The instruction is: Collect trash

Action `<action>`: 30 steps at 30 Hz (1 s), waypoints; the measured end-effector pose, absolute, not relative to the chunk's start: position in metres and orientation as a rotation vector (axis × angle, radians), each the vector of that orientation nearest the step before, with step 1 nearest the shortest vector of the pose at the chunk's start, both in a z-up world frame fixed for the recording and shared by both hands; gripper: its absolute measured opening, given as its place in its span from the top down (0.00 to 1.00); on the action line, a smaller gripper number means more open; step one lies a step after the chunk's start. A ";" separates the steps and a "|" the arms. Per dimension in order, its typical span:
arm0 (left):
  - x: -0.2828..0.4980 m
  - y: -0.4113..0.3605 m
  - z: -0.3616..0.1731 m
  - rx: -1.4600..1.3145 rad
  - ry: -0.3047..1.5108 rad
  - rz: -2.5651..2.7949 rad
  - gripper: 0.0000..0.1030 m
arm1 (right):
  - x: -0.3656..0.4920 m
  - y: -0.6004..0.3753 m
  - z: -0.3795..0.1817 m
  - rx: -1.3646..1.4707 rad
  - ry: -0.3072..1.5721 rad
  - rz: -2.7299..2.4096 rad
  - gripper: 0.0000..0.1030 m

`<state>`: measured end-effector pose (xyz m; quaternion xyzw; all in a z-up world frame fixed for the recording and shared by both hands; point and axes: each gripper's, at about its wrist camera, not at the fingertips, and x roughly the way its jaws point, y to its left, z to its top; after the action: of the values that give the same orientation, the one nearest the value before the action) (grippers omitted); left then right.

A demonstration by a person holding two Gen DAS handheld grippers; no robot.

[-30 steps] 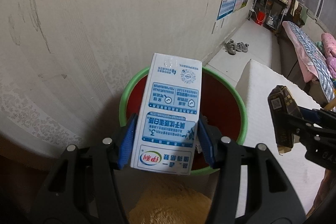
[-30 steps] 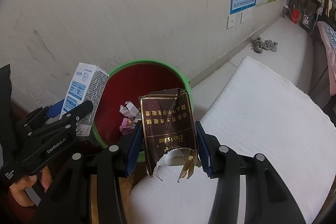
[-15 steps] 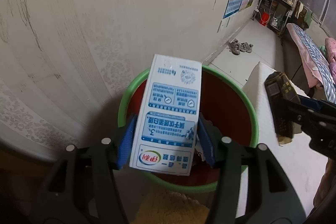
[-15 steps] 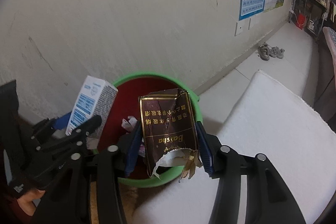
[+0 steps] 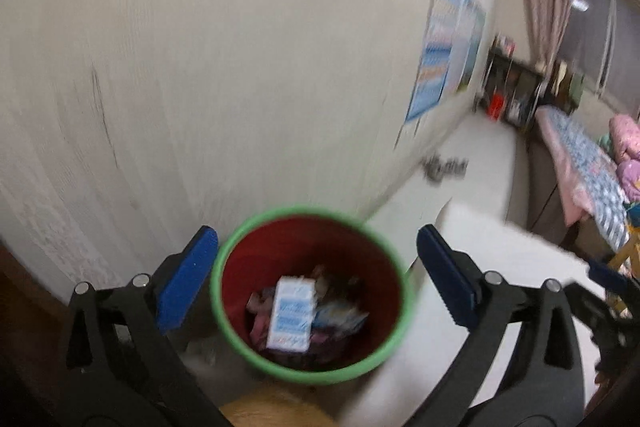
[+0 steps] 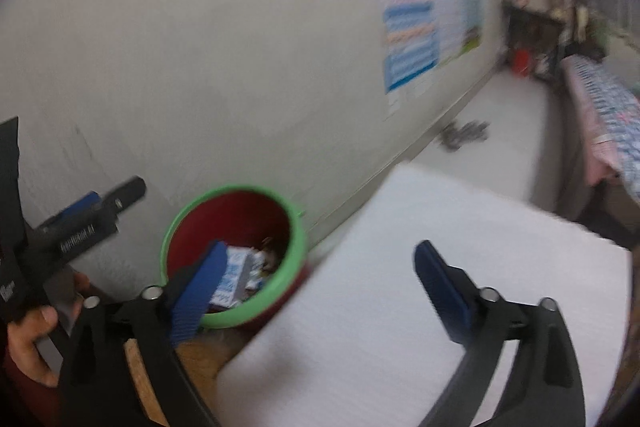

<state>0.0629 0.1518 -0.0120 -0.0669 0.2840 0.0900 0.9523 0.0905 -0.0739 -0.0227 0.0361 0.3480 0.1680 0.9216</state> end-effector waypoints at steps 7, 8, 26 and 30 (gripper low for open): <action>0.029 0.075 0.041 -0.090 0.464 0.153 0.05 | 0.013 -0.150 0.021 0.172 0.474 0.227 0.07; 0.023 0.064 0.047 -0.079 0.455 0.156 0.05 | 0.006 -0.158 0.023 0.181 0.455 0.207 0.07; -0.005 0.010 0.078 -0.017 0.430 0.104 0.05 | -0.066 -0.231 0.040 0.293 0.276 0.142 0.07; -0.008 0.006 0.080 -0.004 0.429 0.091 0.05 | -0.065 -0.231 0.040 0.275 0.274 0.135 0.07</action>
<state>-0.0078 0.0061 0.0797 -0.0022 0.2126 0.0454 0.9761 -0.0651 -0.2306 0.0401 0.1364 0.1360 0.0671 0.9790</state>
